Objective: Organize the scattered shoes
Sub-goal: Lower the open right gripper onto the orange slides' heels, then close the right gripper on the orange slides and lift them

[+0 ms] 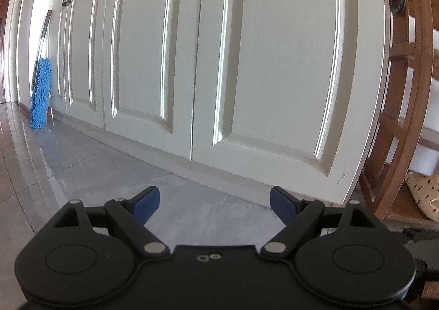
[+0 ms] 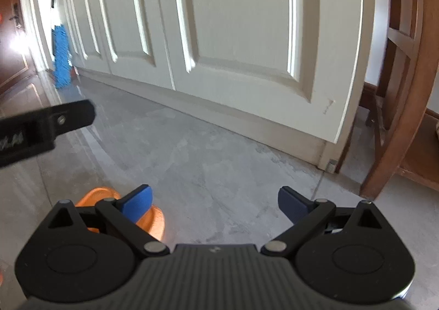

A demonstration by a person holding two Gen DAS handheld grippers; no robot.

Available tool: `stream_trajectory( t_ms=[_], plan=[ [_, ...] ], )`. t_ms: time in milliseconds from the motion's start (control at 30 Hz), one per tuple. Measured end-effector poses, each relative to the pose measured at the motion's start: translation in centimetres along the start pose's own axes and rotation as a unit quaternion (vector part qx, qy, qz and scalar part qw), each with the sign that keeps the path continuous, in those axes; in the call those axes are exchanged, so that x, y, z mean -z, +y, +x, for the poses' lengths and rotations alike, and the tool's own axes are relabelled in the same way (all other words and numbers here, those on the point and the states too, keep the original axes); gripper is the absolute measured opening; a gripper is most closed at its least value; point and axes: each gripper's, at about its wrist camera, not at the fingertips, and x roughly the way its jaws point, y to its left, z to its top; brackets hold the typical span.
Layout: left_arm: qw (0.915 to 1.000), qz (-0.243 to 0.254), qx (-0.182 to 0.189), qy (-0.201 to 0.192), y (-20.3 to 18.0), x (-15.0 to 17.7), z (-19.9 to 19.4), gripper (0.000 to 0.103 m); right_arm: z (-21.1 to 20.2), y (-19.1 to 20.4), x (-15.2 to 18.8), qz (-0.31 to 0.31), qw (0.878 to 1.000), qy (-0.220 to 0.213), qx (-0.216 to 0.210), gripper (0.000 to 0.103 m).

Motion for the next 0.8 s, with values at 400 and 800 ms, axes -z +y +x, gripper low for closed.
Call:
stream_trajectory(
  t_ms=[400, 800],
  plan=[
    [0.9996, -0.006, -0.024, -0.014, 1.2, -0.7, -0.2, 0.088, -0.6, 0.0, 0.3, 0.005, 0.999, -0.033, -0.011, 0.1],
    [0.9937, -0.042, -0.104, 0.0, 7.2, -0.7, -0.8, 0.088, 3.3, 6.3, 2.0, -0.041, 0.984, 0.083, -0.154, 0.095]
  ],
)
